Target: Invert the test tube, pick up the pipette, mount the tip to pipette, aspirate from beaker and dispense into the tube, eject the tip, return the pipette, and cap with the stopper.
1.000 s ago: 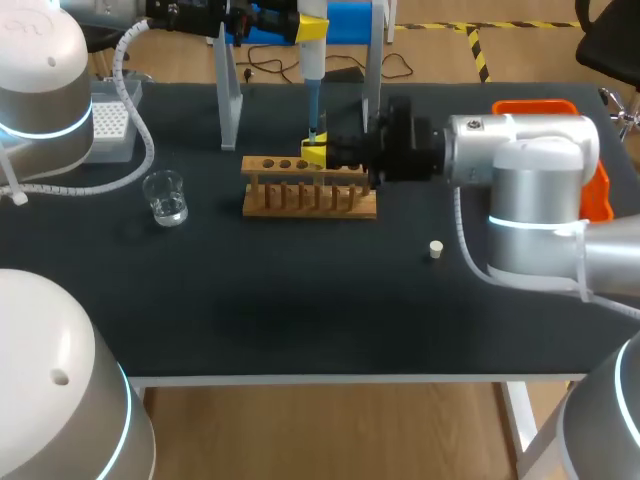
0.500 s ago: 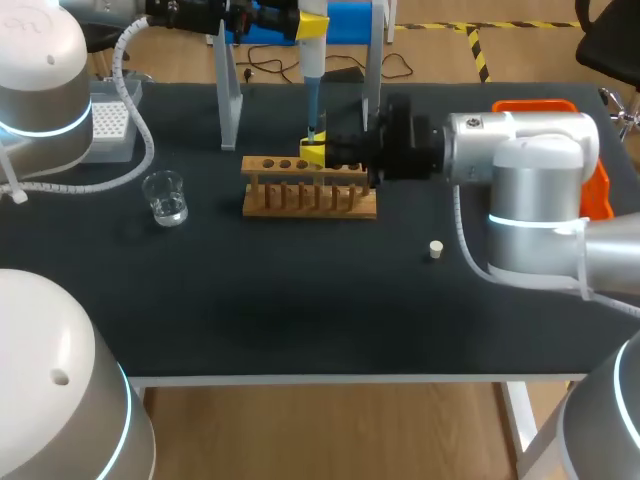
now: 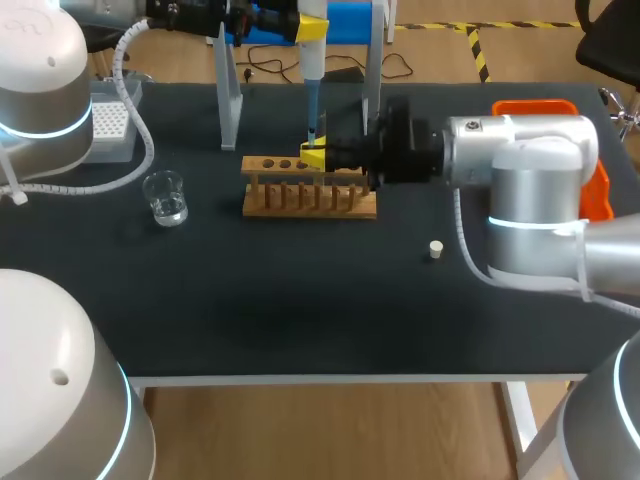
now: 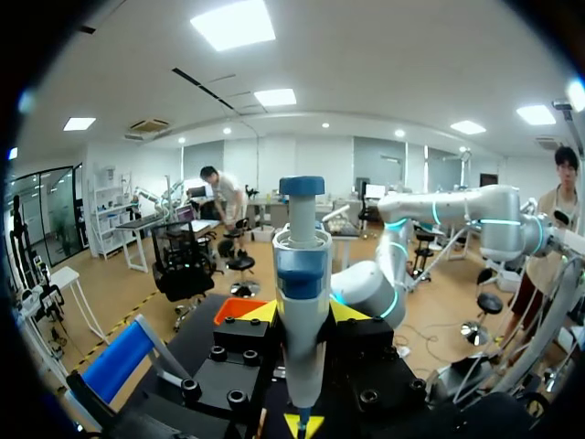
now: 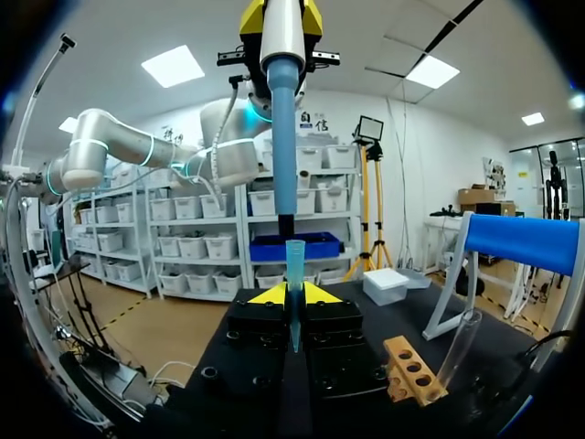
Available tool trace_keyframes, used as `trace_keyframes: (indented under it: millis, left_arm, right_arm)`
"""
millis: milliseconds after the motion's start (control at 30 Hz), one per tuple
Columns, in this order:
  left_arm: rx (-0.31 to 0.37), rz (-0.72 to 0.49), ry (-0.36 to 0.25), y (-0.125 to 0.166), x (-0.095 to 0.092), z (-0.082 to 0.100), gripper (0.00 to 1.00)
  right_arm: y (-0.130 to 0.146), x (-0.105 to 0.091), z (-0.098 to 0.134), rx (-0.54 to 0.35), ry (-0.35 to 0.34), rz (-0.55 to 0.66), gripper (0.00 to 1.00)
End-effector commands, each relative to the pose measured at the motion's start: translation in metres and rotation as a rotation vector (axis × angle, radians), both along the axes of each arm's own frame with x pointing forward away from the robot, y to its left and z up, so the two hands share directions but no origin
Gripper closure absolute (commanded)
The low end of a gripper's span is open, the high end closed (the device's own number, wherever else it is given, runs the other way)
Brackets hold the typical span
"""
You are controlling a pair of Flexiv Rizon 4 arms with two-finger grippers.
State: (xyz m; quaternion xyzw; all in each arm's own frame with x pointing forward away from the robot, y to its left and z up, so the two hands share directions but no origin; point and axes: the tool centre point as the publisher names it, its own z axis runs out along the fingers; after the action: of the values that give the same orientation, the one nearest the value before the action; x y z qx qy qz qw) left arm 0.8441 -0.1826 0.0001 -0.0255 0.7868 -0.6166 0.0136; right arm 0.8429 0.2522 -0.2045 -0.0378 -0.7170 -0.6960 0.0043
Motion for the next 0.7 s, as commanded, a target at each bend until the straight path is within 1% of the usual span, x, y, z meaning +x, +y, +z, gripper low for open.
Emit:
trace_keyframes:
  millis: [33,533,700]
  left_arm:
    - [0.001,-0.002,0.0,0.001,0.0,0.0,1.0]
    - [0.001,-0.002,0.0,0.001,0.0,0.0,1.0]
    - [0.001,-0.002,0.0,0.001,0.0,0.0,1.0]
  right_arm:
    - [-0.001,0.001,0.001,0.003,-0.003,0.001,1.0]
    - [0.0,0.002,0.013,0.006,-0.018,0.005,1.0]
    - [0.0,0.003,0.016,0.013,-0.011,0.0,1.0]
